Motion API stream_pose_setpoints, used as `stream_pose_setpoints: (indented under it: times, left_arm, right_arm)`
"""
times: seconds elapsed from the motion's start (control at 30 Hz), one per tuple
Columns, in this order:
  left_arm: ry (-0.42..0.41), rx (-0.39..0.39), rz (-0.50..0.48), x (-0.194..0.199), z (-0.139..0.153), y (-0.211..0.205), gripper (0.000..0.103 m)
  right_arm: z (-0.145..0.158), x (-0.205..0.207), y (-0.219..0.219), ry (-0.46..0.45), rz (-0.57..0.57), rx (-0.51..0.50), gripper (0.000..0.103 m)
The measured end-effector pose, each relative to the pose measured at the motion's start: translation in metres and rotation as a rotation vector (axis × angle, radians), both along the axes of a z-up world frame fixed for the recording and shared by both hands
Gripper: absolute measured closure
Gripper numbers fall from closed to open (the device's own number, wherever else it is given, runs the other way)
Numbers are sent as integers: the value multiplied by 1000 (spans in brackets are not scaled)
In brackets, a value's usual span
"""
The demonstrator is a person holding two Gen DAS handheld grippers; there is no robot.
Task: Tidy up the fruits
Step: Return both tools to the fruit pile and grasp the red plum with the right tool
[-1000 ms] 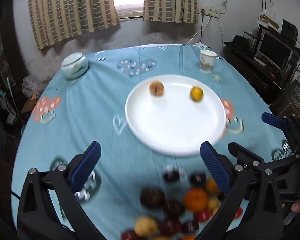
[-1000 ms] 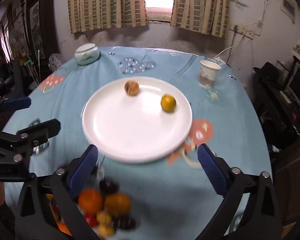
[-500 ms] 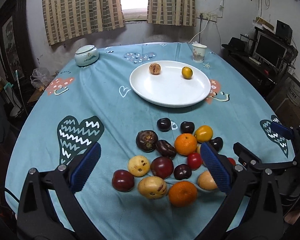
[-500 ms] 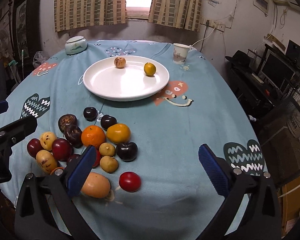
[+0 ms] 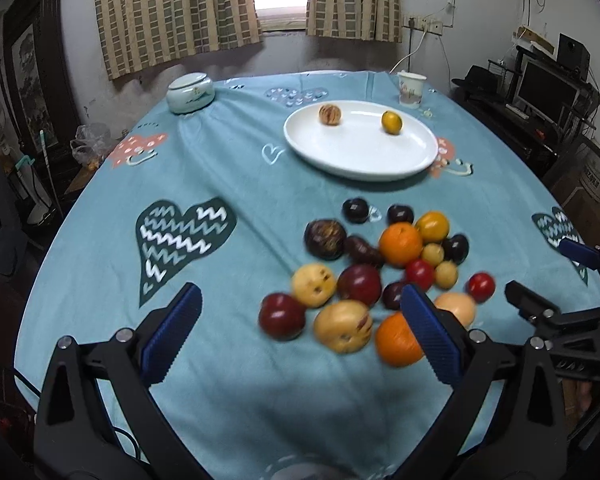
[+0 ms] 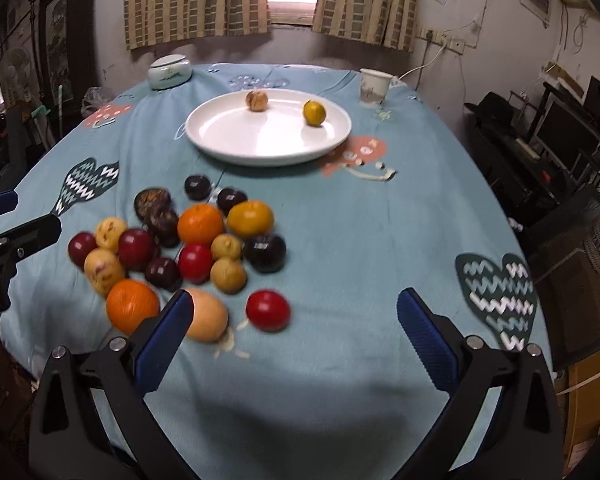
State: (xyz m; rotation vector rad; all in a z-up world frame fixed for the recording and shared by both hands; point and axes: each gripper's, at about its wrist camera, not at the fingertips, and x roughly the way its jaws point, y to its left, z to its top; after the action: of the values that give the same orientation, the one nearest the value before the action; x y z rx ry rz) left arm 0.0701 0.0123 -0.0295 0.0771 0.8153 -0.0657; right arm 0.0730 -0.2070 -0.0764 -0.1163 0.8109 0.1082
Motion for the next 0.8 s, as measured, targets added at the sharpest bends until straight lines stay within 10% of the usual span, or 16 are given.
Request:
stream_pose_setpoints:
  times: [0.33, 0.4, 0.8]
  left_arm:
    - [80, -11, 10, -20, -32, 28, 2]
    - [91, -17, 8, -20, -37, 29, 2]
    - [165, -41, -77, -15, -60, 7, 3]
  right_arm:
    - [-36, 16, -1, 88, 49, 61, 42]
    - [-50, 29, -1, 136, 61, 86, 68]
    - [-42, 11, -7, 99, 53, 102, 71]
